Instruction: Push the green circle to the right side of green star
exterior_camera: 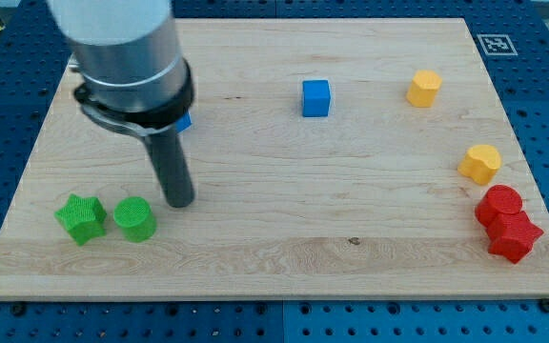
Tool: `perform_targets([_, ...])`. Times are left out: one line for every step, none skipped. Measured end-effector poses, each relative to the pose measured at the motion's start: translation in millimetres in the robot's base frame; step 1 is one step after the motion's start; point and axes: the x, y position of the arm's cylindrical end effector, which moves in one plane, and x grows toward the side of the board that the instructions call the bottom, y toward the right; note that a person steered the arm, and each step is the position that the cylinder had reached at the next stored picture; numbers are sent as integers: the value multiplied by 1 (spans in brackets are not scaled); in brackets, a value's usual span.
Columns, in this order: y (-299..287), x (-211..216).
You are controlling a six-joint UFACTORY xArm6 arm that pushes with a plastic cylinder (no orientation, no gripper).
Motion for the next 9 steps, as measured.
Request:
perform_targets([22,17])
perform_targets([19,26])
perform_targets([3,26])
perform_targets([-2,26])
perform_targets([-14,26])
perform_targets([-28,26])
perform_targets([-33,26])
perform_targets([-17,26])
perform_targets([-2,26])
